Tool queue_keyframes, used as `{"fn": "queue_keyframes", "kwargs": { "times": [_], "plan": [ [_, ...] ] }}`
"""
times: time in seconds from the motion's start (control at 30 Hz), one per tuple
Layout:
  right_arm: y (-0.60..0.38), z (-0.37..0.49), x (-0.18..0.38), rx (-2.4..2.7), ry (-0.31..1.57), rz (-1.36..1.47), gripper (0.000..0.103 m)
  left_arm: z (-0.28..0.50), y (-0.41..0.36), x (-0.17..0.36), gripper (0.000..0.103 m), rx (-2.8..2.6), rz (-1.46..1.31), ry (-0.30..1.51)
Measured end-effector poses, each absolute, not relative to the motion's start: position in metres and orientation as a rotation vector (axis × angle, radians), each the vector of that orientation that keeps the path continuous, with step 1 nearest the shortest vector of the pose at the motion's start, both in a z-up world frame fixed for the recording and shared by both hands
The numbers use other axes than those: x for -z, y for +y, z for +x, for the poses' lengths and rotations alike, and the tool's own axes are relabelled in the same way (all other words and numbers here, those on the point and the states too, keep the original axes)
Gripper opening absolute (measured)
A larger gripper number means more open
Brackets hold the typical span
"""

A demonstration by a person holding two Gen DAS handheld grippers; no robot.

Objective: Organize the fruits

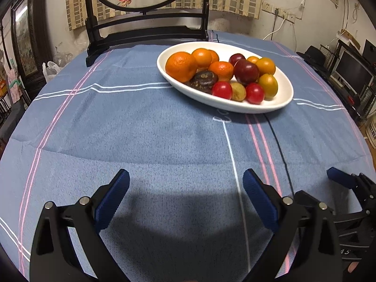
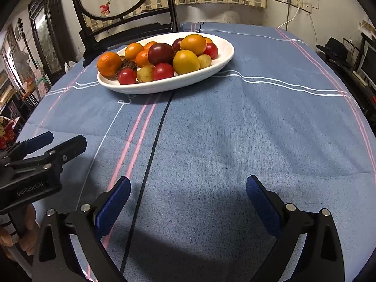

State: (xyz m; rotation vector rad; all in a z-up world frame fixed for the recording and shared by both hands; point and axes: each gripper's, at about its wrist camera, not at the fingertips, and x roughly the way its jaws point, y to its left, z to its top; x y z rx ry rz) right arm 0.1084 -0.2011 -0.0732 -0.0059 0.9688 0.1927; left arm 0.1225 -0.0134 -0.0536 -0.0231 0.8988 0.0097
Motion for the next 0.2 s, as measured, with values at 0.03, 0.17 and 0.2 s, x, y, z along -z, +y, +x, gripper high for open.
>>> {"fn": "queue_keyframes", "kwargs": {
  "times": [0.03, 0.17, 0.2],
  "plan": [
    [-0.1992, 0.1085, 0.0739, -0.190, 0.973, -0.019, 0.100, 0.1226, -0.0135, 0.0547, 0.095, -0.012, -0.022, 0.903],
    [-0.1926, 0.1098, 0.0760, -0.168, 0.987, -0.073, 0.100, 0.1229, -0.0111, 0.0622, 0.095, -0.035, -0.028, 0.926],
    [-0.1909, 0.1100, 0.0766, -0.162, 0.991, -0.088, 0.100, 0.1231, -0.0106, 0.0642, 0.095, -0.040, -0.029, 0.932]
  ]
}}
